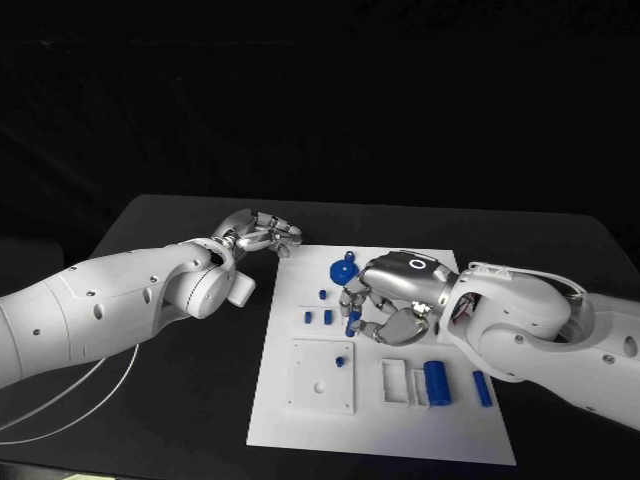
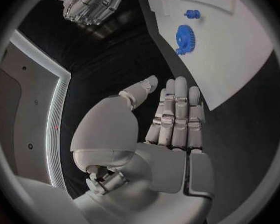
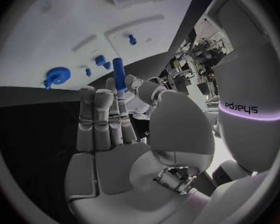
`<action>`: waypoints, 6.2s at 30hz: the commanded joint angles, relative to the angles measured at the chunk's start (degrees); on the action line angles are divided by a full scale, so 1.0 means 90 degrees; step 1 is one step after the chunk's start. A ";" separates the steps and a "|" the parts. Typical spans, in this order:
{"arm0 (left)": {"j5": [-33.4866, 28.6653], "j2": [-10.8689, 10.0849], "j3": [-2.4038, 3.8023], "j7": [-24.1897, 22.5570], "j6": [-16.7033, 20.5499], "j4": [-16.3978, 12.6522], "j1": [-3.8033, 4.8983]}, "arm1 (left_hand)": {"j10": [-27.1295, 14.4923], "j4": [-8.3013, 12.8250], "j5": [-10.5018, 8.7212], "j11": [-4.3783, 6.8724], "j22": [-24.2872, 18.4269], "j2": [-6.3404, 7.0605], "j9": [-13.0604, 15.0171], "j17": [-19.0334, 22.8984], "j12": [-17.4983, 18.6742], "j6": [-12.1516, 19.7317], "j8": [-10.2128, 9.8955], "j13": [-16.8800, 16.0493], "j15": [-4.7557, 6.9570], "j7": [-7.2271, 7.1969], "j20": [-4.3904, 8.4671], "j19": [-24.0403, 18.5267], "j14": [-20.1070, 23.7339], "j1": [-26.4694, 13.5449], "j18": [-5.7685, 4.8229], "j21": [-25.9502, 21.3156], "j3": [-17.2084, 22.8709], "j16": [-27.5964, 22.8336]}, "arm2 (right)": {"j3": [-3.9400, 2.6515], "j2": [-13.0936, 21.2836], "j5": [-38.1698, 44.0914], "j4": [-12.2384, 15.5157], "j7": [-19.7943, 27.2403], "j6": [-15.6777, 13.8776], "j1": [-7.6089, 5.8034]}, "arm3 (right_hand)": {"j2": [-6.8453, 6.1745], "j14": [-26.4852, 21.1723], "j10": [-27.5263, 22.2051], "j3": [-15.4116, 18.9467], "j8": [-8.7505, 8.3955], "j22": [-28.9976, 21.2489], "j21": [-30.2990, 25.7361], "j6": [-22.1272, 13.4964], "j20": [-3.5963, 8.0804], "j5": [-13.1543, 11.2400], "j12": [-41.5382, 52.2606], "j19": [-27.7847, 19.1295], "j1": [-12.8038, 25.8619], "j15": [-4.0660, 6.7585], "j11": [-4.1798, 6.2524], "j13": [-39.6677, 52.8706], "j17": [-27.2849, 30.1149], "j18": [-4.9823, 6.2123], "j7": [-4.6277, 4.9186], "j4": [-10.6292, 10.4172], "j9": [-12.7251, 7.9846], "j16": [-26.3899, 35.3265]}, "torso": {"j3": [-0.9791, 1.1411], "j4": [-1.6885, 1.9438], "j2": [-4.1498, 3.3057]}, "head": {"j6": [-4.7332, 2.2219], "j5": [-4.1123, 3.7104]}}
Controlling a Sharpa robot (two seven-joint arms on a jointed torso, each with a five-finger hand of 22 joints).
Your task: Assemble the parts on the task board
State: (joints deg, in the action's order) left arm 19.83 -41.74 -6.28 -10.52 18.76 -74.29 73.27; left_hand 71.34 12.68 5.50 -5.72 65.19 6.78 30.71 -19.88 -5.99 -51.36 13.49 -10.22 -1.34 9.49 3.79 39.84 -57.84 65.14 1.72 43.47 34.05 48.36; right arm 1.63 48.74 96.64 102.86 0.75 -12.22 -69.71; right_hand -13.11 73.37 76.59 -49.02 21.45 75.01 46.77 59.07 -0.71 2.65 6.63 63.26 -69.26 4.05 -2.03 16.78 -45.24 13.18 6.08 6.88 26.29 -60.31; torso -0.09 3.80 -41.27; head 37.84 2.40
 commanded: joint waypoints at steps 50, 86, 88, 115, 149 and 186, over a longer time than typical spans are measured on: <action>0.0001 0.0054 0.0005 -0.0038 -0.0085 -0.0022 0.0004 | -0.0041 -0.0005 0.0002 -0.0004 0.0019 -0.0061 -0.0016 -0.0035 0.0019 0.0056 0.0040 -0.0013 0.0007 -0.0014 0.0065 -0.0011 -0.0062 -0.0024 -0.0099 -0.0036 -0.0005 -0.0049 | 0.0244 -0.0764 0.0478 -0.0259 0.0184 0.0033 0.0760 | 0.0115 -0.0016 0.0027 -0.0001 0.0021 0.0120 0.0061 0.0016 0.0037 0.0016 0.0009 0.0037 -0.0068 0.0037 0.0004 0.0129 -0.0017 0.0202 0.0010 0.0105 0.0029 -0.0030 | 0.0000 0.0004 0.0002 | 0.0289 0.0521; 0.0001 0.0075 0.0005 -0.0042 -0.0101 0.0016 0.0004 | -0.0044 -0.0006 0.0003 -0.0005 0.0026 -0.0070 -0.0020 -0.0052 0.0020 0.0059 0.0046 -0.0014 0.0006 -0.0014 0.0064 -0.0010 -0.0062 -0.0021 -0.0100 -0.0046 -0.0001 -0.0063 | 0.0244 -0.0656 0.0465 -0.0185 0.0212 0.0024 0.0760 | 0.0139 -0.0014 0.0038 0.0019 0.0027 0.0121 0.0075 0.0022 0.0038 0.0016 0.0008 0.0032 -0.0051 0.0040 0.0008 0.0144 -0.0026 0.0202 0.0007 0.0144 0.0041 -0.0040 | 0.0002 0.0004 0.0000 | 0.0351 0.0539; 0.0001 0.0075 0.0005 -0.0042 -0.0100 0.0016 0.0004 | -0.0044 -0.0005 0.0003 -0.0005 0.0026 -0.0070 -0.0020 -0.0053 0.0020 0.0059 0.0046 -0.0014 0.0006 -0.0014 0.0064 -0.0010 -0.0063 -0.0020 -0.0100 -0.0046 -0.0001 -0.0063 | 0.0244 -0.0644 0.0478 -0.0169 0.0211 0.0019 0.0760 | 0.0139 -0.0014 0.0038 0.0020 0.0027 0.0121 0.0076 0.0022 0.0038 0.0016 0.0008 0.0032 -0.0051 0.0040 0.0008 0.0144 -0.0026 0.0202 0.0006 0.0146 0.0041 -0.0041 | 0.0002 0.0005 -0.0001 | 0.0355 0.0540; 0.0001 0.0064 0.0005 -0.0040 -0.0095 0.0022 0.0004 | -0.0046 -0.0004 0.0003 -0.0006 0.0031 -0.0076 -0.0022 -0.0066 0.0021 0.0060 0.0050 -0.0015 0.0006 -0.0014 0.0063 -0.0009 -0.0063 -0.0016 -0.0100 -0.0053 0.0001 -0.0073 | 0.0242 -0.0502 0.0676 -0.0045 0.0192 0.0336 0.0758 | 0.0143 -0.0018 0.0045 0.0040 0.0032 0.0123 0.0086 0.0028 0.0037 0.0015 0.0006 0.0022 -0.0037 0.0042 0.0010 0.0156 -0.0037 0.0202 0.0003 0.0183 0.0051 -0.0051 | -0.0001 0.0002 0.0005 | 0.0395 0.0553; 0.0001 0.0057 0.0005 -0.0028 -0.0102 0.0010 0.0004 | -0.0046 -0.0007 0.0002 -0.0007 0.0037 -0.0078 -0.0025 -0.0080 0.0020 0.0062 0.0055 -0.0017 0.0005 -0.0014 0.0062 -0.0008 -0.0066 -0.0020 -0.0102 -0.0060 -0.0001 -0.0083 | 0.0242 -0.0831 0.1457 -0.0024 -0.0231 0.0393 0.0753 | 0.0134 -0.0030 0.0053 0.0040 0.0036 0.0122 0.0095 0.0037 0.0032 0.0016 0.0002 0.0002 -0.0023 0.0044 0.0013 0.0172 -0.0054 0.0202 -0.0001 0.0223 0.0063 -0.0065 | -0.0003 0.0004 0.0005 | 0.0401 0.0552; 0.0001 0.0053 0.0005 -0.0012 -0.0110 0.0010 0.0004 | -0.0049 -0.0021 0.0003 -0.0007 0.0046 -0.0083 -0.0030 -0.0100 0.0021 0.0066 0.0060 -0.0018 0.0004 -0.0013 0.0061 -0.0006 -0.0067 -0.0033 -0.0103 -0.0070 -0.0004 -0.0098 | 0.0195 -0.0644 0.1428 0.0205 -0.0203 0.0635 0.0614 | 0.0113 -0.0023 0.0079 0.0010 0.0046 0.0120 0.0117 0.0060 0.0033 0.0016 0.0007 0.0011 -0.0007 0.0053 0.0022 0.0193 -0.0074 0.0202 -0.0010 0.0229 0.0078 -0.0089 | -0.0005 0.0003 0.0004 | 0.0420 0.0571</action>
State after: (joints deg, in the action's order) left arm 19.83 -41.35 -6.28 -10.35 18.42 -74.07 73.27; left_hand 71.34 12.68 5.50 -5.72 65.55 6.60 30.50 -20.73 -5.99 -51.16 13.71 -10.33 -1.13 9.29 3.79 39.84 -58.05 64.95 1.71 43.03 34.05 47.70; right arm 3.39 43.01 109.68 104.68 -1.59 -8.03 -64.20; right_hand -12.38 73.14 76.84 -48.70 21.73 74.98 47.47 59.20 -0.84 2.66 6.59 63.34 -69.54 4.24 -1.70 18.46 -45.82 12.90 6.01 8.96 26.91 -60.78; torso -0.16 3.83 -41.24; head 41.57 7.50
